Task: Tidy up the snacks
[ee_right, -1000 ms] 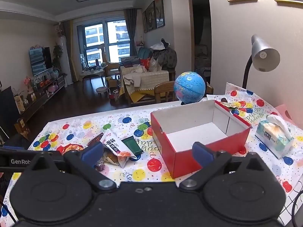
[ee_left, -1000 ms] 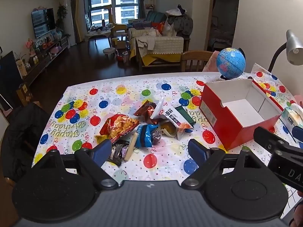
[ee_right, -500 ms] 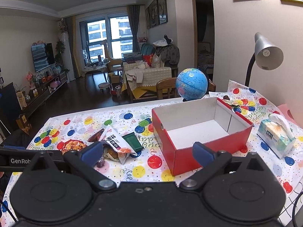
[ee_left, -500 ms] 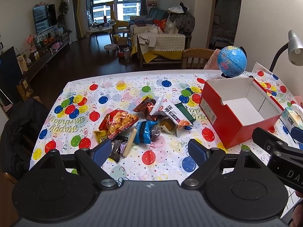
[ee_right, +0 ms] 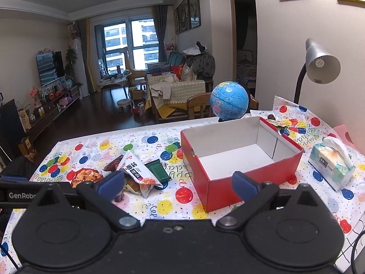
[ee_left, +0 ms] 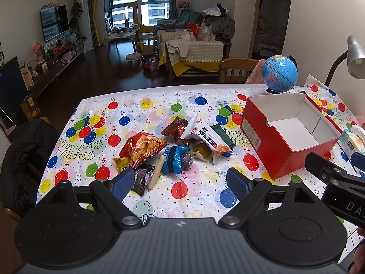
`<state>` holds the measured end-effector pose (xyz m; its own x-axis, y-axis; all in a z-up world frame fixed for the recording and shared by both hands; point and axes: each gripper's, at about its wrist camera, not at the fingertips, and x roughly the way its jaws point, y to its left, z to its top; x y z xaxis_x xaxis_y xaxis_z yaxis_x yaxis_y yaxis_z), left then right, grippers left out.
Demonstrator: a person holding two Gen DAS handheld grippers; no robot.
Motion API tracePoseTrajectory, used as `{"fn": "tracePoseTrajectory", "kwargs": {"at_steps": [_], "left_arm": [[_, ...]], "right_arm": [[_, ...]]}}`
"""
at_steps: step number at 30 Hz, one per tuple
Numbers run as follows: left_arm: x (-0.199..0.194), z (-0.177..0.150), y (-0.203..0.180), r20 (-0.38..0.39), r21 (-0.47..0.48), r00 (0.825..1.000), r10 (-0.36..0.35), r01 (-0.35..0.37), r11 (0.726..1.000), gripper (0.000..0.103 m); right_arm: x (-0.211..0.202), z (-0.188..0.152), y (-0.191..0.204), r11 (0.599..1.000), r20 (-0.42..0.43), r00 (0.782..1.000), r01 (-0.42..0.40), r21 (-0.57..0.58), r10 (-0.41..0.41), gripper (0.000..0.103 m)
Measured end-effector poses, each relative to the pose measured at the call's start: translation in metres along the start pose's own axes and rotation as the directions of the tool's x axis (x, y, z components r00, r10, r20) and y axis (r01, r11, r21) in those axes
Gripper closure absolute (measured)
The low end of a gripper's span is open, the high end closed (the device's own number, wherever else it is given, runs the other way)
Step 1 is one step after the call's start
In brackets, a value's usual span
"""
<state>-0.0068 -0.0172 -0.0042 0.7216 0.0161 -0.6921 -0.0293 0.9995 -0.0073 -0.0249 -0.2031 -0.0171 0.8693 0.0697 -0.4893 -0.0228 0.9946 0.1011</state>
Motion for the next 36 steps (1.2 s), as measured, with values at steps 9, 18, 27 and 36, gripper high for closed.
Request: {"fn": "tracePoseTrajectory", "kwargs": {"at_steps": [9, 18, 27, 36], "left_arm": [[-0.0005, -0.0004, -0.0006, -0.001, -0.001, 1.0, 0.0, 0.0, 1.0, 0.015], [-0.0005, -0.0005, -0.0009, -0.001, -0.001, 1.0, 0.0, 0.0, 1.0, 0.015], [-0.0002, -0.0002, -0.001, -0.001, -0.001, 1.0, 0.001, -0.001, 1.0, 0.015], [-0.0001, -0.0005, -0.0015, -0.003, -0.002, 1.0, 0.002, -0.002, 1.0, 0.015]], "right_arm": [[-0.0009, 0.0017, -0.0004, 1.0, -0.004, 1.0, -0.005, -0.002, 0.005, 0.002], [-0.0011, 0.0028, -0.001, 1.0, -0.004, 1.0, -0.002, -0.003, 0.002, 0.002], [0.0004, 0.0039, -0.001, 1.0, -0.004, 1.0, 0.003, -0.003, -0.003, 0.002], [0.0015, 0.0038, -0.0004, 1.0, -0.007, 1.0, -0.001, -0.005, 0.001, 0.002]]}}
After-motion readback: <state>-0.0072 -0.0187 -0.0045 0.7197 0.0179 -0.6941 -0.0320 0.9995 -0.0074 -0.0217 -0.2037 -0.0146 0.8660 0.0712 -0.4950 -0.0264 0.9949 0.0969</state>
